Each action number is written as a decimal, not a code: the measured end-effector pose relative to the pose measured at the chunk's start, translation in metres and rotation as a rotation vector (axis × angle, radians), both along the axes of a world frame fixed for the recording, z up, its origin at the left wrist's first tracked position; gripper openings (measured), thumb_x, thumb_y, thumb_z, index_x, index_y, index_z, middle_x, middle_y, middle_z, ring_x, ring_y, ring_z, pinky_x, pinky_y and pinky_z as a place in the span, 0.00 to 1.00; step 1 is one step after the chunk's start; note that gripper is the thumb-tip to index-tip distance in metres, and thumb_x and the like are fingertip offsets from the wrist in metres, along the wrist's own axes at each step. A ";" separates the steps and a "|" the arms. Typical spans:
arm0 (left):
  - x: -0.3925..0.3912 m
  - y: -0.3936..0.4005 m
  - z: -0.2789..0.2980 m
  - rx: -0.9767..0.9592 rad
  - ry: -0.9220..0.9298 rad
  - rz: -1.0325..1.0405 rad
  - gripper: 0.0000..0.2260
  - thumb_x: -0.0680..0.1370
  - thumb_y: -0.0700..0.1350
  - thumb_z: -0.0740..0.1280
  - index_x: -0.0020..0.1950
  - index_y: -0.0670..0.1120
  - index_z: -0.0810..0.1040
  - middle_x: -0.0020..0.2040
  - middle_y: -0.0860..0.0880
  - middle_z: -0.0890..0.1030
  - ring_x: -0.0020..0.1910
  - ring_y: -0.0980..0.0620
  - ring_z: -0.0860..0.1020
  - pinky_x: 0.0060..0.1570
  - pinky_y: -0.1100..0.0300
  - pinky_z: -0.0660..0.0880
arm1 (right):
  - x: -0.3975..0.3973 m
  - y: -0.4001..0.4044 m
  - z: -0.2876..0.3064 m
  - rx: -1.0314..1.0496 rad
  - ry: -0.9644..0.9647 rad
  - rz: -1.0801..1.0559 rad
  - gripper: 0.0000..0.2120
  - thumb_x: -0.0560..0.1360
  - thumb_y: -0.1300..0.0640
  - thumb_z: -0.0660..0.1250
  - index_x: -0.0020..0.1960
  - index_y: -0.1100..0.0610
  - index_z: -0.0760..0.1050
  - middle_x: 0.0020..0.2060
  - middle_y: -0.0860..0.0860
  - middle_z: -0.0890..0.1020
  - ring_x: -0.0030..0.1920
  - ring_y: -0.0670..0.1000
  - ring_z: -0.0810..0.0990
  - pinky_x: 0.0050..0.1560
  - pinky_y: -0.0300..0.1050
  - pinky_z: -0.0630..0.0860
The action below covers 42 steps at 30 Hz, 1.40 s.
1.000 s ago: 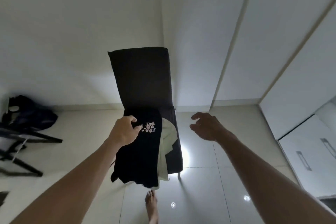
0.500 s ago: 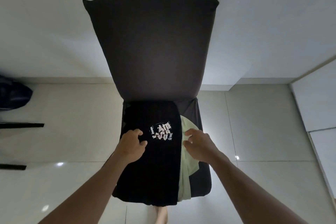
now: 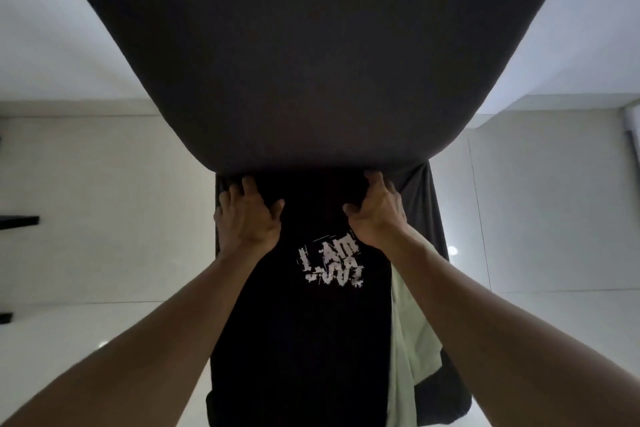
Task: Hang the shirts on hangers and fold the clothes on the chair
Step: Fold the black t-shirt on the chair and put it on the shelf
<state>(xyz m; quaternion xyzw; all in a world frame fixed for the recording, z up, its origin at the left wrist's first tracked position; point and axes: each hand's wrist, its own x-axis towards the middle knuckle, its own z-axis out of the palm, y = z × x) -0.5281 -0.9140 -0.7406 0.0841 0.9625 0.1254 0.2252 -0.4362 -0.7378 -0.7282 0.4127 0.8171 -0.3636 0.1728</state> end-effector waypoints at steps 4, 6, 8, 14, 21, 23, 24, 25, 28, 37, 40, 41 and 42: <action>-0.003 -0.008 0.000 0.044 0.171 -0.082 0.17 0.80 0.53 0.65 0.64 0.46 0.74 0.63 0.44 0.77 0.64 0.41 0.72 0.65 0.44 0.66 | -0.005 -0.008 -0.005 0.027 0.057 -0.067 0.23 0.75 0.55 0.71 0.68 0.49 0.68 0.59 0.54 0.80 0.62 0.58 0.76 0.60 0.54 0.76; -0.001 -0.014 0.007 0.071 0.185 -0.109 0.12 0.80 0.53 0.64 0.58 0.48 0.76 0.57 0.47 0.80 0.60 0.42 0.75 0.64 0.45 0.66 | 0.002 -0.015 0.001 0.041 0.102 -0.033 0.16 0.74 0.55 0.71 0.61 0.49 0.75 0.54 0.52 0.79 0.58 0.56 0.77 0.51 0.48 0.75; 0.005 -0.018 0.018 0.143 0.147 -0.100 0.09 0.80 0.53 0.63 0.56 0.49 0.75 0.53 0.48 0.81 0.56 0.43 0.77 0.63 0.45 0.67 | 0.011 -0.020 0.013 0.042 0.159 -0.005 0.09 0.72 0.57 0.72 0.49 0.49 0.75 0.50 0.49 0.75 0.55 0.53 0.75 0.47 0.43 0.71; 0.040 -0.044 0.067 0.296 0.028 -0.029 0.07 0.83 0.50 0.60 0.55 0.48 0.70 0.47 0.48 0.80 0.48 0.44 0.80 0.52 0.47 0.77 | 0.048 -0.034 0.073 -0.038 0.312 0.058 0.12 0.65 0.67 0.67 0.37 0.52 0.69 0.31 0.46 0.76 0.32 0.47 0.74 0.29 0.37 0.69; 0.129 -0.088 0.167 0.378 -0.059 0.122 0.04 0.82 0.43 0.61 0.55 0.46 0.73 0.40 0.52 0.77 0.37 0.58 0.75 0.33 0.67 0.65 | 0.132 -0.071 0.168 -0.098 0.427 0.206 0.08 0.77 0.56 0.69 0.56 0.48 0.78 0.43 0.36 0.77 0.43 0.35 0.74 0.38 0.26 0.66; 0.163 -0.106 0.206 0.442 -0.059 0.181 0.08 0.79 0.42 0.63 0.57 0.47 0.76 0.43 0.50 0.80 0.40 0.54 0.78 0.38 0.63 0.71 | 0.166 -0.087 0.205 -0.129 0.479 0.204 0.07 0.78 0.58 0.68 0.55 0.50 0.78 0.43 0.39 0.78 0.41 0.37 0.75 0.37 0.26 0.68; 0.179 -0.114 0.225 0.467 -0.075 0.193 0.09 0.79 0.42 0.64 0.57 0.47 0.79 0.45 0.48 0.82 0.42 0.50 0.80 0.42 0.58 0.74 | 0.182 -0.094 0.223 -0.156 0.497 0.197 0.07 0.78 0.60 0.67 0.55 0.51 0.79 0.43 0.42 0.79 0.40 0.39 0.76 0.37 0.27 0.68; 0.194 -0.122 0.245 0.487 -0.108 0.187 0.10 0.78 0.42 0.65 0.56 0.48 0.81 0.46 0.47 0.83 0.45 0.47 0.81 0.46 0.55 0.77 | 0.197 -0.099 0.242 -0.183 0.510 0.187 0.08 0.78 0.62 0.66 0.54 0.52 0.79 0.41 0.44 0.79 0.38 0.41 0.76 0.35 0.28 0.69; 0.256 -0.152 0.320 0.544 -0.250 0.098 0.08 0.74 0.41 0.68 0.47 0.52 0.85 0.41 0.47 0.85 0.42 0.46 0.84 0.45 0.53 0.79 | 0.250 -0.117 0.317 -0.268 0.526 0.200 0.10 0.77 0.68 0.62 0.50 0.56 0.79 0.37 0.53 0.79 0.34 0.47 0.75 0.34 0.36 0.73; 0.353 -0.201 0.496 0.836 -0.191 -0.095 0.08 0.74 0.43 0.75 0.49 0.43 0.80 0.47 0.48 0.84 0.51 0.47 0.82 0.53 0.53 0.78 | 0.312 -0.179 0.534 -0.429 0.683 0.413 0.14 0.78 0.67 0.59 0.40 0.53 0.77 0.35 0.48 0.79 0.36 0.46 0.77 0.37 0.39 0.73; 0.363 -0.212 0.548 1.008 -0.182 -0.117 0.06 0.79 0.40 0.69 0.54 0.40 0.82 0.49 0.44 0.86 0.51 0.45 0.84 0.51 0.54 0.79 | 0.314 -0.191 0.584 -0.247 0.752 0.412 0.11 0.78 0.66 0.61 0.47 0.53 0.79 0.42 0.50 0.81 0.42 0.49 0.78 0.43 0.44 0.75; 0.365 -0.213 0.564 1.071 -0.154 -0.102 0.07 0.80 0.40 0.68 0.55 0.40 0.82 0.50 0.43 0.86 0.51 0.45 0.84 0.52 0.54 0.79 | 0.315 -0.195 0.596 -0.151 0.768 0.417 0.10 0.78 0.63 0.63 0.53 0.52 0.79 0.47 0.50 0.81 0.47 0.49 0.80 0.48 0.44 0.76; 0.367 -0.215 0.579 1.135 -0.109 -0.069 0.06 0.80 0.40 0.68 0.54 0.40 0.83 0.49 0.43 0.86 0.50 0.46 0.84 0.50 0.55 0.80 | 0.317 -0.201 0.605 -0.029 0.780 0.410 0.11 0.78 0.58 0.65 0.59 0.50 0.77 0.53 0.50 0.80 0.52 0.49 0.79 0.53 0.43 0.77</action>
